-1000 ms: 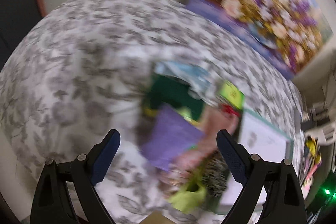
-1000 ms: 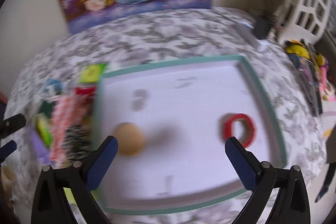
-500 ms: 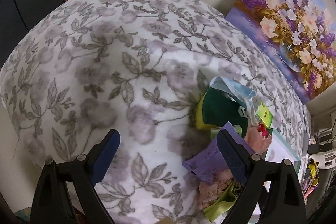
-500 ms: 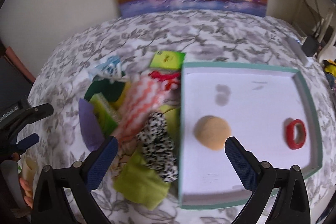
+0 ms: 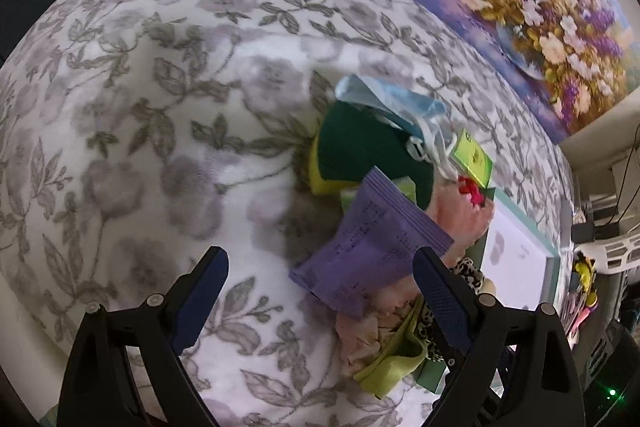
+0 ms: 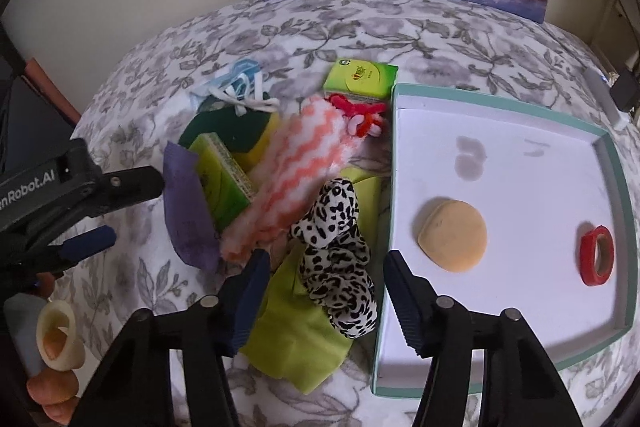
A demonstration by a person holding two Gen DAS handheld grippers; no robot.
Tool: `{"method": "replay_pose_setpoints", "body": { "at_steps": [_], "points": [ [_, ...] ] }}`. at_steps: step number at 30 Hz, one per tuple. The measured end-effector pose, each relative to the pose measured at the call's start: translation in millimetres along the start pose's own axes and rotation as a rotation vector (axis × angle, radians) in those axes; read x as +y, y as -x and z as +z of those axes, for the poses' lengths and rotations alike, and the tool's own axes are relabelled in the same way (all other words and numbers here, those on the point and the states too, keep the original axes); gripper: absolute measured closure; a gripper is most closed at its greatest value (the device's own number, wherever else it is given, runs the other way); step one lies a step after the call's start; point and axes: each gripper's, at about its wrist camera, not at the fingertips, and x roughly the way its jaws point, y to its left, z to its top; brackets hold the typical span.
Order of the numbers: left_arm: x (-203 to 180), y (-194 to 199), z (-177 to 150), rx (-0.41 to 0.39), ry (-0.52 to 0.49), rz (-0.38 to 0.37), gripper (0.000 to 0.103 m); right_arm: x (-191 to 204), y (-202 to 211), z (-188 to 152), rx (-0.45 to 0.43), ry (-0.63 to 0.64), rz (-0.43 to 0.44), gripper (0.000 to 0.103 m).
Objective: Organize soft objects
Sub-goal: 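Grasp the purple packet with the left gripper while the right gripper grasps the leopard scrunchie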
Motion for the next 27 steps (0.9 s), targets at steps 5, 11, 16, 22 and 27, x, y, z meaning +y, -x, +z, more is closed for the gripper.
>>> {"method": "replay_pose_setpoints", "body": {
  "at_steps": [5,11,16,22,27],
  "points": [
    [-4,-11,-2,0.028,-0.004,-0.002,0.009,0,-8,-2,0.029,0.005,0.008,0.055],
    [-8,-25,-3,0.045,-0.014,0.014,0.016,-1,-22,-5,0.061,0.013,0.005,0.059],
    [-9,-38,-6,0.08,-0.02,0.011,0.033,-1,-26,-5,0.061,0.022,0.008,0.061],
    [-8,-37,-5,0.082,-0.005,-0.002,0.049,-1,-25,-6,0.054,0.026,0.018,0.067],
    [-5,-34,-6,0.078,0.007,0.003,0.057,-5,-25,-6,0.057,0.009,0.035,0.071]
  ]
}}
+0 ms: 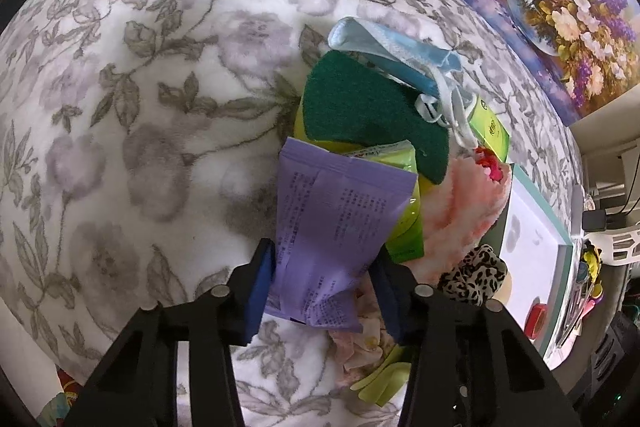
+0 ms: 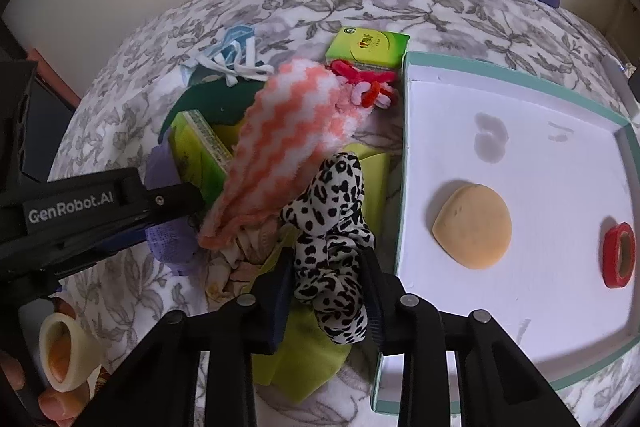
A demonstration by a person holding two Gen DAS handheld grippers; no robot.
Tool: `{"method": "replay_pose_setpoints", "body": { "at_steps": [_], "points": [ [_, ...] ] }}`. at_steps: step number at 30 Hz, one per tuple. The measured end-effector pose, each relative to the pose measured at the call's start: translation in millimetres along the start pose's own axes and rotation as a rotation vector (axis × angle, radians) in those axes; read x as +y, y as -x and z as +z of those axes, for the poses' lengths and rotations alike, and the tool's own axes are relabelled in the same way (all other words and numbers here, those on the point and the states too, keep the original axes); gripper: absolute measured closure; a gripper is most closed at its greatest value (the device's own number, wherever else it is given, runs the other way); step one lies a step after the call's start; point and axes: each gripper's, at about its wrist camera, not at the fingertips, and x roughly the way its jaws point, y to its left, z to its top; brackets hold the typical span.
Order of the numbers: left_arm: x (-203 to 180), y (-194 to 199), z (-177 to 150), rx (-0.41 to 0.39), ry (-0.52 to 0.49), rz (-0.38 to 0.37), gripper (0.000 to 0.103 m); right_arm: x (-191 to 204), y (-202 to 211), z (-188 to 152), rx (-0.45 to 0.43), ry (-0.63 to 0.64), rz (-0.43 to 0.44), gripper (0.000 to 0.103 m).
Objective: Organize soft objects
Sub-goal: 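Grasp the purple packet with the left gripper while the right gripper grasps the leopard scrunchie, then place the purple packet and leopard scrunchie into the white tray with both grippers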
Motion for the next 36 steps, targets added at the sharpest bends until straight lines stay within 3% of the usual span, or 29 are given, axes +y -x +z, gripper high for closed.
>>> {"method": "replay_pose_setpoints", "body": {
  "at_steps": [7,23,30,36],
  "points": [
    [9,13,0,-0.024,0.037,0.01,0.061,-2,6,0,-0.013,-0.019,0.021,0.072],
    [-9,80,-7,-0.22,0.003,-0.042,0.061,-6,57,4,-0.14,-0.041,0.058,0.072],
    [-50,74,-18,-0.216,-0.084,-0.064,0.061,-29,62,4,-0.152,-0.078,0.033,0.072],
    [-105,67,-41,-0.218,-0.221,-0.073,0.061,-77,71,4,-0.176,-0.18,-0.008,0.072]
  ]
}}
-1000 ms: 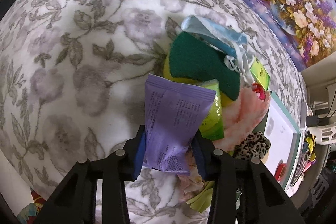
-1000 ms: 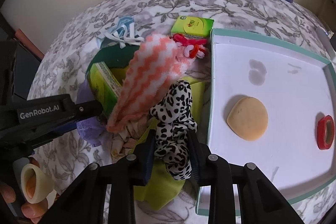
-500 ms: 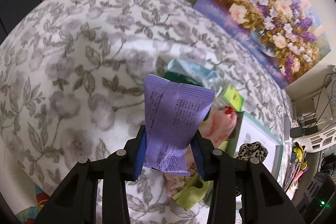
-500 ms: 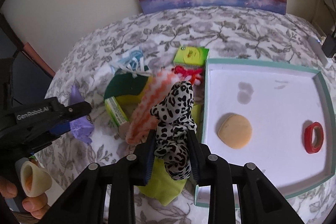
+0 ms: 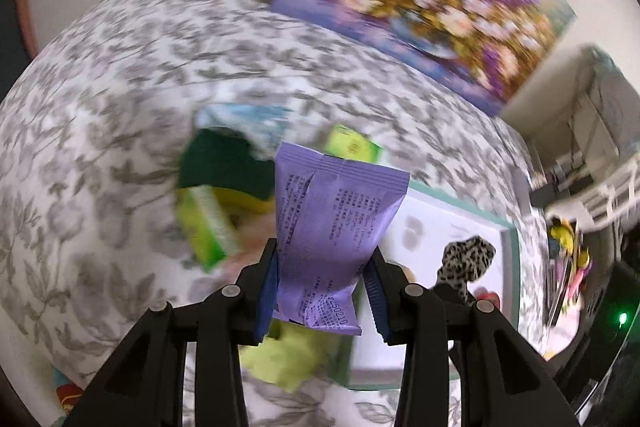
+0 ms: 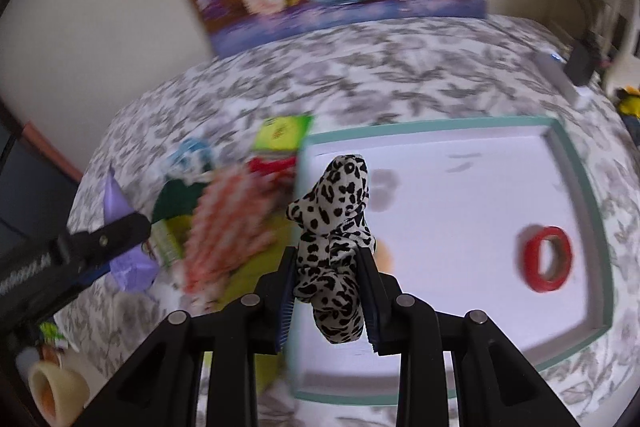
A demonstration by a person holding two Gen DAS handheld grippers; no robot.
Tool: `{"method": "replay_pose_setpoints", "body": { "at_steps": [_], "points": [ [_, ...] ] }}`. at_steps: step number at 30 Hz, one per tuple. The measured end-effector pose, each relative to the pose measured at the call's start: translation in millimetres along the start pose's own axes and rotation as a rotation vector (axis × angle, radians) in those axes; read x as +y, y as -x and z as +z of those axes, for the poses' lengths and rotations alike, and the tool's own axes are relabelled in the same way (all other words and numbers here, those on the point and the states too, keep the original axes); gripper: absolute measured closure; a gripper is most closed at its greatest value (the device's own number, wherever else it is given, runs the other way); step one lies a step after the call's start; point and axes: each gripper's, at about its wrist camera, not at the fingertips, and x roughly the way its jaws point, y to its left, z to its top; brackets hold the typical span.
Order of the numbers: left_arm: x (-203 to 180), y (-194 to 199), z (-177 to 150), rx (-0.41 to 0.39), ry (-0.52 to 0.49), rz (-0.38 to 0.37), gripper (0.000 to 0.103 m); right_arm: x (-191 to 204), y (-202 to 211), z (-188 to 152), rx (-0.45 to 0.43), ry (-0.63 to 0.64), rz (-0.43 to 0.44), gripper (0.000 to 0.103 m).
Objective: Organize soft objects
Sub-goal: 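Place the purple packet and leopard scrunchie into the white tray with both grippers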
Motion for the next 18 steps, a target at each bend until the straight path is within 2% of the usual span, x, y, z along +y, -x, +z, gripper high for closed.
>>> {"method": "replay_pose_setpoints", "body": {
  "at_steps": [4,9,14,18],
  "points": [
    [-29,-9,-11,0.023,-0.065,-0.011,0.061,-29,6,5,-0.013,-0.063,-0.022,0.072],
    [-48,-27,-13,0.131,-0.073,0.015,0.061,-62,15,6,-0.007,-0.15,-0.067,0.072],
    [-83,-34,-1,0.122,-0.126,0.026,0.061,-78,22,13,0.002,-0.189,-0.086,0.072],
    [-99,-44,2,0.112,-0.137,-0.015,0.061,-91,25,22,-0.009,-0.219,-0.098,0.072]
  ]
}}
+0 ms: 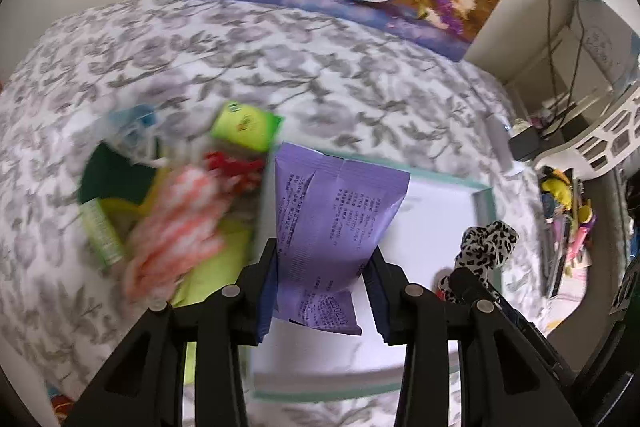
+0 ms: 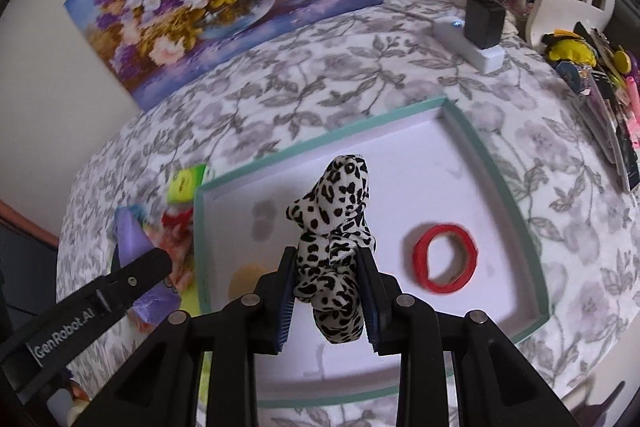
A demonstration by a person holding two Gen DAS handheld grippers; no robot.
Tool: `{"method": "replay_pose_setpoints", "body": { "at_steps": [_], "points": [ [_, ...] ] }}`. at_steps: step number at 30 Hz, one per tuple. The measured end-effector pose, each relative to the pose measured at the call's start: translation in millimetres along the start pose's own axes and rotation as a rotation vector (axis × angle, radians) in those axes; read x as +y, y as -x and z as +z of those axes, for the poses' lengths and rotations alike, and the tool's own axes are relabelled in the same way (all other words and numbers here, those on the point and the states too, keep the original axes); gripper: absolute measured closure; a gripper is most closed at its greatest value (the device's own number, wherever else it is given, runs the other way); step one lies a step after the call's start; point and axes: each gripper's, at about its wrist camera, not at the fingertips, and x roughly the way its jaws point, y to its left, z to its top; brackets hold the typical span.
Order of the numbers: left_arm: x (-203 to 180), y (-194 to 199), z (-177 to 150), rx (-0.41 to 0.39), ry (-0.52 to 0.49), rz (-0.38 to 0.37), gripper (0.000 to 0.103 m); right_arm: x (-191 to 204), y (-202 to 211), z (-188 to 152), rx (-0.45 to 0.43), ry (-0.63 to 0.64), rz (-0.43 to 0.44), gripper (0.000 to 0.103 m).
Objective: Organize soft objects
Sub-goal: 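Place the purple packet and leopard scrunchie into the white tray with both grippers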
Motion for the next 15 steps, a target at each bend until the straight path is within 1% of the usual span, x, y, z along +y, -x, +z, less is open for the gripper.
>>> {"method": "replay_pose_setpoints", "body": {
  "at_steps": [2,4,6,8,12,15],
  "points": [
    [-8,-8,3,-0.007,-0.014,-0.003,0.061,-6,0,8,-0.021,-0.019,-0.003,0.072],
    [-15,-17,6,-0.011,-0.028,0.013,0.061,-14,-1,15,-0.037,-0.043,-0.012,0.072],
    [-19,-24,6,-0.012,-0.033,0.006,0.061,-20,-3,20,-0.057,-0.06,-0.012,0.072],
    [-22,-31,5,-0.027,-0.043,0.002,0.061,-26,-6,24,-0.071,-0.057,-0.024,0.072],
    [-30,-49,3,-0.013,-0.079,0.014,0.061,-39,-15,29,-0.08,-0.066,-0.058,0.072],
    [-33,-52,4,-0.02,-0.091,0.012,0.061,-46,-17,30,-0.089,-0.064,-0.076,0.072]
  ]
}}
